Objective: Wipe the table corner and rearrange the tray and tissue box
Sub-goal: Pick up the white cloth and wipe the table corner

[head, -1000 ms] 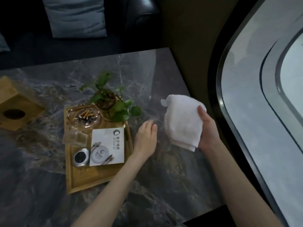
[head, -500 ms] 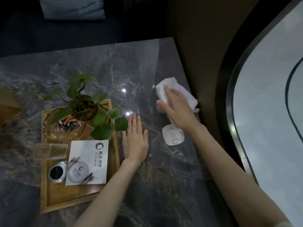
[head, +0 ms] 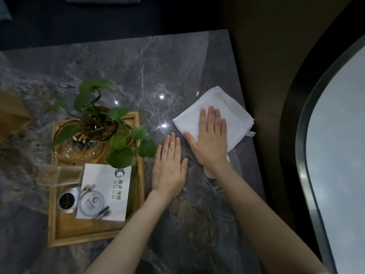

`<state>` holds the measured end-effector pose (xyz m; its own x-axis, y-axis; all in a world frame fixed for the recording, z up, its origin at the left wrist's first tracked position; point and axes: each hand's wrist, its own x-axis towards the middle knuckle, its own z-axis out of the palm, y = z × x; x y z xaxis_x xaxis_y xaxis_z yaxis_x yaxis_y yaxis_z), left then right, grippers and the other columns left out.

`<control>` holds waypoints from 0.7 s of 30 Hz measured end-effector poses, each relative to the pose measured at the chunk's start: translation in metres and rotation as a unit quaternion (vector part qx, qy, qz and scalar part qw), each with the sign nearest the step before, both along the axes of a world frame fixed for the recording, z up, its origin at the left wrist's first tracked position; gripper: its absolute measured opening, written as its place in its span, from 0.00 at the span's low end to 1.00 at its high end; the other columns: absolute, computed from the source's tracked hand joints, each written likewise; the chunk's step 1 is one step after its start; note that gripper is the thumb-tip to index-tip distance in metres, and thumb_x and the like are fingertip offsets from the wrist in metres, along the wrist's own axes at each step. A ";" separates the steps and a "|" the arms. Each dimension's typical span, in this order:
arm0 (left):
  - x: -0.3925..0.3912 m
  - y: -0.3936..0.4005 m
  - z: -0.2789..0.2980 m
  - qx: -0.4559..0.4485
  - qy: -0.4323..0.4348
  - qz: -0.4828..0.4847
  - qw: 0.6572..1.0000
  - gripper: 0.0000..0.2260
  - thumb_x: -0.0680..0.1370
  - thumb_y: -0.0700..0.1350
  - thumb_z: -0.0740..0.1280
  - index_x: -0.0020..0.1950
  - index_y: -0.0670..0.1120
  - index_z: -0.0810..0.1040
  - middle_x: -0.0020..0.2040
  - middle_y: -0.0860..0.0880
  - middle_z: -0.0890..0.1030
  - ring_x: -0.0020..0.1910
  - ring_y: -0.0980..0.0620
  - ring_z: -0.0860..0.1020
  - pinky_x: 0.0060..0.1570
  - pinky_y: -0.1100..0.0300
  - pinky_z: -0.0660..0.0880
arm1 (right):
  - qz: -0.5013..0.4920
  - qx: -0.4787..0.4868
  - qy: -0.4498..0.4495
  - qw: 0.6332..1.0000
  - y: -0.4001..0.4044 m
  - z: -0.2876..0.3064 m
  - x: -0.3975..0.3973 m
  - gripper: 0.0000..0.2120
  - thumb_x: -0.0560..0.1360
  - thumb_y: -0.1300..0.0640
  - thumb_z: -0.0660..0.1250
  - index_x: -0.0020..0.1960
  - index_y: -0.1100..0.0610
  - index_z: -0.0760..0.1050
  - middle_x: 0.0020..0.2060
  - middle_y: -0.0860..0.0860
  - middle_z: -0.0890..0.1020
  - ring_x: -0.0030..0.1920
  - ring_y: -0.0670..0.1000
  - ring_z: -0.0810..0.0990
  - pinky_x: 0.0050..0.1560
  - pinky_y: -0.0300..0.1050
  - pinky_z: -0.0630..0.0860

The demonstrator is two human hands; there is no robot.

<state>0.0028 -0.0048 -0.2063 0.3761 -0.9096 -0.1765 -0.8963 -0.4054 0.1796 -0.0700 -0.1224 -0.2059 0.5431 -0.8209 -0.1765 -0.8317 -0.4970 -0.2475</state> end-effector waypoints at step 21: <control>0.001 0.000 -0.001 -0.029 0.029 0.028 0.999 0.26 0.78 0.50 0.49 0.73 0.38 0.55 0.75 0.42 0.57 0.73 0.49 0.51 0.71 0.56 0.45 | 0.094 0.020 0.012 0.995 -0.042 0.002 0.029 0.32 0.79 0.43 0.46 0.75 0.58 0.40 0.76 0.58 0.43 0.76 0.54 0.40 0.73 0.54 0.36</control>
<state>0.0036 -0.0053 -0.2072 0.4180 -0.8966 -0.1464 -0.8598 -0.4425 0.2549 -0.0408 -0.1646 -0.2043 0.6812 -0.6977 -0.2218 -0.7313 -0.6342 -0.2510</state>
